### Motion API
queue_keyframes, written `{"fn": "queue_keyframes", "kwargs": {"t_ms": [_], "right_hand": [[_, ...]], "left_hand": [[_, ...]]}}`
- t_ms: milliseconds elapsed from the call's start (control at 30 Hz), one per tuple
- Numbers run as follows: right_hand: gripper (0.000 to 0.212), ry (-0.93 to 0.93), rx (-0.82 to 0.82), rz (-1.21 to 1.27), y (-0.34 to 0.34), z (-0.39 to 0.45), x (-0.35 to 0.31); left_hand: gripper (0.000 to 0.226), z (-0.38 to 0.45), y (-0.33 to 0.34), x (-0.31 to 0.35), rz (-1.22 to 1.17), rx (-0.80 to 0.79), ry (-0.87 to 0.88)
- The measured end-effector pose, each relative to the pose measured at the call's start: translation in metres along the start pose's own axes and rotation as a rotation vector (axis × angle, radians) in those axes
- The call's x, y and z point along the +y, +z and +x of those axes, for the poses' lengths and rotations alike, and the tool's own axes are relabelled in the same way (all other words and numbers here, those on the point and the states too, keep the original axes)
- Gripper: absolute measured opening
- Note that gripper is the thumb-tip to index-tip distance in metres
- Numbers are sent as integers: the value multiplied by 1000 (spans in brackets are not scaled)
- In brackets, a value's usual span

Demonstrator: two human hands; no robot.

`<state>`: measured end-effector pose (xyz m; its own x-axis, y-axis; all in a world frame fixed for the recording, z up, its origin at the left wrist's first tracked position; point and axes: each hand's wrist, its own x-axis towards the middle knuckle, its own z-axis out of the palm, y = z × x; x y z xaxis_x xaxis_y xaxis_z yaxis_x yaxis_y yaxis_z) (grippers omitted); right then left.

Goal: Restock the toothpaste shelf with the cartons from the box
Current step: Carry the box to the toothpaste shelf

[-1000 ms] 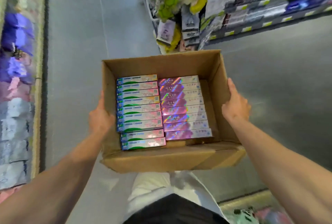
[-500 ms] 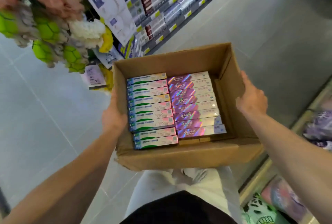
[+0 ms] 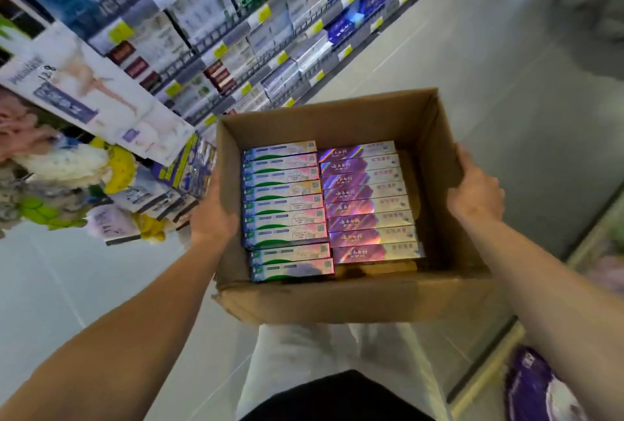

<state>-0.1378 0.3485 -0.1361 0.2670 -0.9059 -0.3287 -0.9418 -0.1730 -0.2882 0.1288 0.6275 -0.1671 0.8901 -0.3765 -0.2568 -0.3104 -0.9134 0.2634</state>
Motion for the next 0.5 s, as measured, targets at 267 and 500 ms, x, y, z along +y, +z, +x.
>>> {"fn": "queue_keyframes", "kwargs": {"t_ms": [267, 500], "right_hand": [[84, -60, -14, 49, -42, 189, -5], [81, -115, -28, 19, -78, 346, -39]], "left_hand": [[88, 100, 35, 132, -82, -8, 10], [88, 200, 60, 252, -114, -16, -81]]}}
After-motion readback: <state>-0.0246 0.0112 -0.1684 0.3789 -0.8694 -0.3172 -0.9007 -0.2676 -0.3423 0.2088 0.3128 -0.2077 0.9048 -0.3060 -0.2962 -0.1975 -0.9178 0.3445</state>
